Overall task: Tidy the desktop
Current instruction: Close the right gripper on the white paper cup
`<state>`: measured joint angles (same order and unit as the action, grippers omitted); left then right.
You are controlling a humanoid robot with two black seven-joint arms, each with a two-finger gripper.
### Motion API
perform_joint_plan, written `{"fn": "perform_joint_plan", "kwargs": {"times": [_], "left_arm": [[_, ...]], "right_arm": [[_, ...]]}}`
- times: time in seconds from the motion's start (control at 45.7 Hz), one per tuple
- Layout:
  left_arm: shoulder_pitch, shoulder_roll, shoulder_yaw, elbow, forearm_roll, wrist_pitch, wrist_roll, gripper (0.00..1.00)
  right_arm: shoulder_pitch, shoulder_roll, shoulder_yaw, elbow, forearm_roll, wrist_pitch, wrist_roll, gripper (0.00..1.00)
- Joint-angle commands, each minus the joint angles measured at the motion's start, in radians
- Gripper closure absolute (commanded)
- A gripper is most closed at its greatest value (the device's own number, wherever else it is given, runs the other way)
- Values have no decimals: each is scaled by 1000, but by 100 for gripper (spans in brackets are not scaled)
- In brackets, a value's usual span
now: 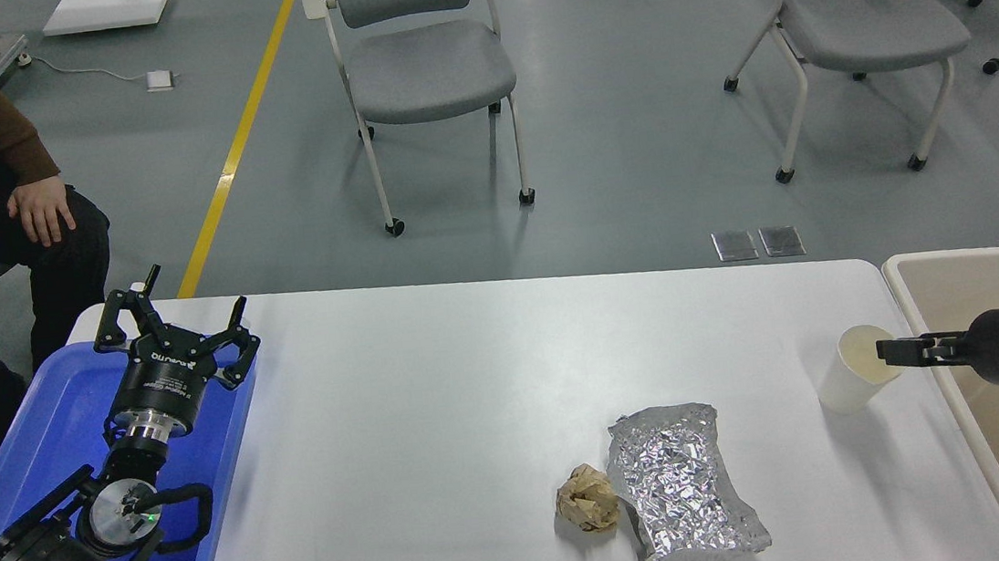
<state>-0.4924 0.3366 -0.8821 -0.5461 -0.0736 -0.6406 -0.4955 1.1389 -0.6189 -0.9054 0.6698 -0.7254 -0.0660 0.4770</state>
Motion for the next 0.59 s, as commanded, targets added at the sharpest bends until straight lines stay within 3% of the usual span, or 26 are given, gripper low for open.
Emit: {"fn": "perform_joint_plan", "kwargs": {"times": [0.0,0.153,0.328,0.569], "left_arm": [[0,1,0,0,0,-1,0,0],[0,1,-1,0,0,1,0,0],[0,1,-2,0,0,-1,0,0],[0,1,-2,0,0,-1,0,0]], "right_arm": [[-10,2,0,-1,0,-8,0,20],[-14,2,0,-3,0,-9,0,23],[-34,4,2,-32,0,-15,8,44],[-44,16,3,-44,0,-26,8,44]]}}
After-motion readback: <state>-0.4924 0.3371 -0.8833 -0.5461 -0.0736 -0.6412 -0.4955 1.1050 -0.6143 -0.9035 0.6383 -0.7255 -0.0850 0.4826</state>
